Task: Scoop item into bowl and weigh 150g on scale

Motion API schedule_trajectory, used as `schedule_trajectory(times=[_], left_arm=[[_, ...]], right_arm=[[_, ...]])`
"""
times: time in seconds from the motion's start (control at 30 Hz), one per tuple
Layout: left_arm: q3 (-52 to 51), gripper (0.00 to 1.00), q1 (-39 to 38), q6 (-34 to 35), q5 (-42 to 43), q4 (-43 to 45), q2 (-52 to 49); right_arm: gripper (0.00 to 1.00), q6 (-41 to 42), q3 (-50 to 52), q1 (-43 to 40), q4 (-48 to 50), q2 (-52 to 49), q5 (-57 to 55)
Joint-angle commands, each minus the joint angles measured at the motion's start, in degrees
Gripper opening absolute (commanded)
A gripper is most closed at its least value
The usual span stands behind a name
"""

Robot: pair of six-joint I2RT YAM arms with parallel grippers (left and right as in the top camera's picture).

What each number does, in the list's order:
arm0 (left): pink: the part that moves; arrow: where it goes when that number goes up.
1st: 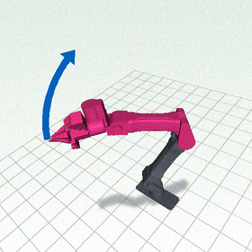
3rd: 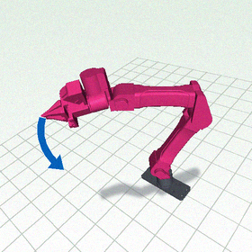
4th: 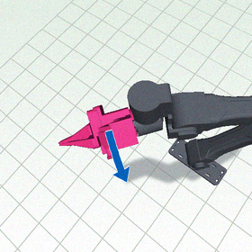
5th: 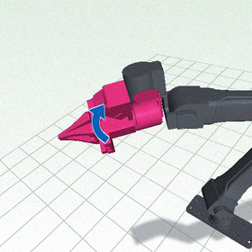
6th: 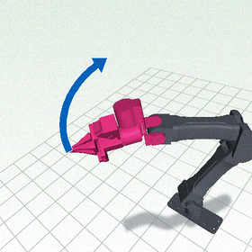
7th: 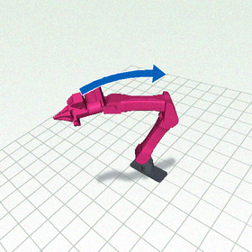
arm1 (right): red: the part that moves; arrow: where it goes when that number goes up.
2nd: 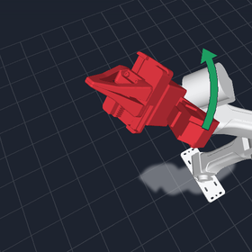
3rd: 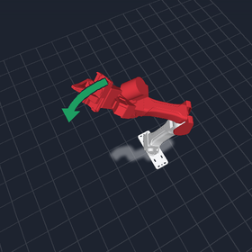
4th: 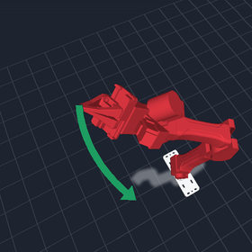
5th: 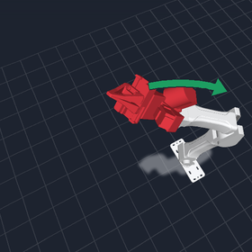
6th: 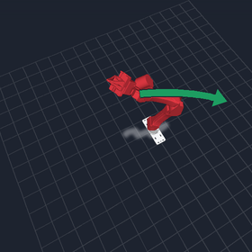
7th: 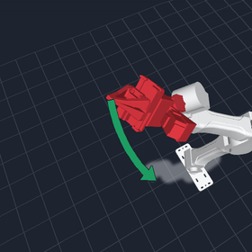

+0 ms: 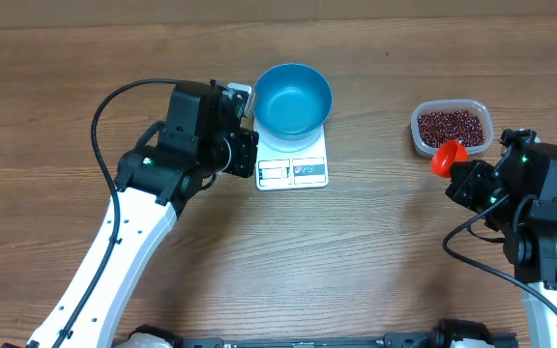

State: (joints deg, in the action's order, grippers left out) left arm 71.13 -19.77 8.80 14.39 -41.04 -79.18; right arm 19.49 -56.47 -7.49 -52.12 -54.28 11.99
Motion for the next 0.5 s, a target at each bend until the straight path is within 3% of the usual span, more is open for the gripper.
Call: schedule_trajectory(times=[0.0, 0.47], left_arm=[[0.09, 0.04, 0.24, -10.01, 0.66, -2.99, -0.68], [-1.33, 0.05, -0.55, -18.93, 1.88, -5.57, 5.49]], right_arm=[[0.04, 0.17, -2.01, -0.24, 0.22, 0.2, -0.37], [0.04, 0.17, -2.01, -0.24, -0.26, 0.2, -0.37]])
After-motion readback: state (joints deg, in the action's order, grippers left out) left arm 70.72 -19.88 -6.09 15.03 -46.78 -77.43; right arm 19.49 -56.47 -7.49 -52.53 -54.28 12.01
